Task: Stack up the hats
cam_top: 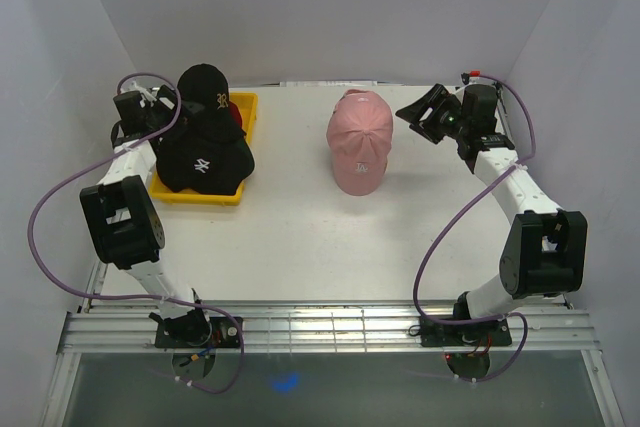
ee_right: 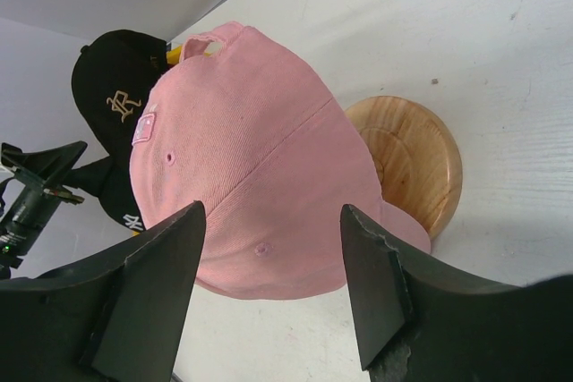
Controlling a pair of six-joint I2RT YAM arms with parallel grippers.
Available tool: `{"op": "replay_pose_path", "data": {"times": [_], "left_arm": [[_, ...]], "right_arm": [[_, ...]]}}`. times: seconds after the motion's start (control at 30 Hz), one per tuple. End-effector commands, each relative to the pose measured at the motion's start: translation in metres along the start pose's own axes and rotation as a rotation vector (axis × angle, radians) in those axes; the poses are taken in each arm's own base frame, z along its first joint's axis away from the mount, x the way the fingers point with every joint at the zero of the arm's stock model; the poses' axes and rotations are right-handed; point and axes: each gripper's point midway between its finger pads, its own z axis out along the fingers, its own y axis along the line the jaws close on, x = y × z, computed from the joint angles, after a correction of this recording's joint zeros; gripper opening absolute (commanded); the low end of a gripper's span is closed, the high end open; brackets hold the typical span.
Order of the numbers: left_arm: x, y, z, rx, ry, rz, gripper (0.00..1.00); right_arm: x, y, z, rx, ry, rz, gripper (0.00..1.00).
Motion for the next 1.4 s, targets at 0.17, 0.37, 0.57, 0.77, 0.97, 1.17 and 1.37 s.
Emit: {"op": "replay_pose_path", "data": {"times": [0.17,0.37,0.57,0.77,0.97,1.17,1.37], "left_arm": [[0.012,-0.005,0.0,0.037,0.033,0.052,0.86],[0.021,0.002,0.006,0.031,0.06,0.047,0.83],[0.025,-0.002,0.012,0.064,0.066,0.071,0.78],[0.033,0.0,0.016,0.067,0.084,0.075,0.7],[0.034,-0.001,0.016,0.078,0.082,0.076,0.58],[0.039,0.004,0.019,0.072,0.098,0.069,0.5],[0.045,0.008,0.022,0.076,0.112,0.056,0.37]], "right_arm": [[-0.006,0.014,-0.004,-0.047,-0.034,-0.022,0.66],[-0.004,0.012,-0.004,-0.044,-0.033,-0.02,0.65],[-0.003,0.01,-0.003,-0.039,-0.03,-0.018,0.63],[0.0,0.006,-0.002,-0.036,-0.026,-0.016,0.63],[0.002,0.003,-0.001,-0.03,-0.022,-0.013,0.62],[0.004,0.001,0.0,-0.028,-0.02,-0.01,0.61],[0.006,-0.001,0.001,-0.025,-0.017,-0.009,0.61]]}}
